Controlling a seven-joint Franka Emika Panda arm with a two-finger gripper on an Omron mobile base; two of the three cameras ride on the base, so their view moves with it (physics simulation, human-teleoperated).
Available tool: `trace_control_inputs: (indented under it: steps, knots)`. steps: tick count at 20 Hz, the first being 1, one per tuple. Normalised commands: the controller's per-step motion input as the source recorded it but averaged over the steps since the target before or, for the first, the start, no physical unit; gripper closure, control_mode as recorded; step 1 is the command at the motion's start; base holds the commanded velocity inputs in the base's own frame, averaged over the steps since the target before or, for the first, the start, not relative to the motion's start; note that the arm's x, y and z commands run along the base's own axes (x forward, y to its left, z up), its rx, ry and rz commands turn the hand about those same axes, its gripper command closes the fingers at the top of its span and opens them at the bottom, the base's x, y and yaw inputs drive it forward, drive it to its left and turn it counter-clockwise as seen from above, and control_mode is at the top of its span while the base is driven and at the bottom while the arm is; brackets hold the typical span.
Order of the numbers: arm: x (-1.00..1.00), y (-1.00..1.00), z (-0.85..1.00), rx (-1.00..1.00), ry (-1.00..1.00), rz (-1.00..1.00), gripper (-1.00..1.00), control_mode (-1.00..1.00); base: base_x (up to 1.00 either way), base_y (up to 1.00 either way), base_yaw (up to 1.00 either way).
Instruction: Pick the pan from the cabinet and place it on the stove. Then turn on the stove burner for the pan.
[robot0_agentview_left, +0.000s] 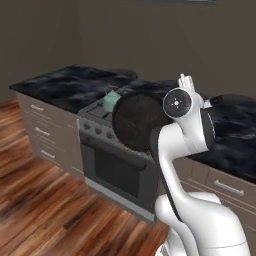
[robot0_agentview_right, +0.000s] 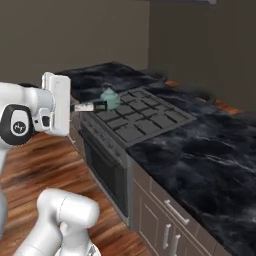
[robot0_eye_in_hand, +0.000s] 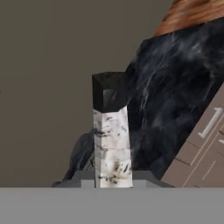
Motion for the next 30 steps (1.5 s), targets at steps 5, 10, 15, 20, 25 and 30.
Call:
trace_control_inputs:
  steps: [5,10,15,20,25,30]
  knots:
    - [0.0,0.0,0.0,0.0,0.0,0.0,1.0,1.0,0.37,0.42,-0.46]
    - [0.0,0.0,0.0,0.0,0.0,0.0,1.0,1.0,0.33,0.54,-0.45]
    - [0.0,0.0,0.0,0.0,0.0,0.0,1.0,1.0,0.32,0.54,-0.44]
    - [0.0,0.0,0.0,0.0,0.0,0.0,1.0,1.0,0.29,0.47,-0.43]
    - [0.0,0.0,0.0,0.0,0.0,0.0,1.0,1.0,0.22,0.53,-0.41]
    - [0.0,0.0,0.0,0.0,0.0,0.0,1.0,1.0,0.26,0.6,-0.4]
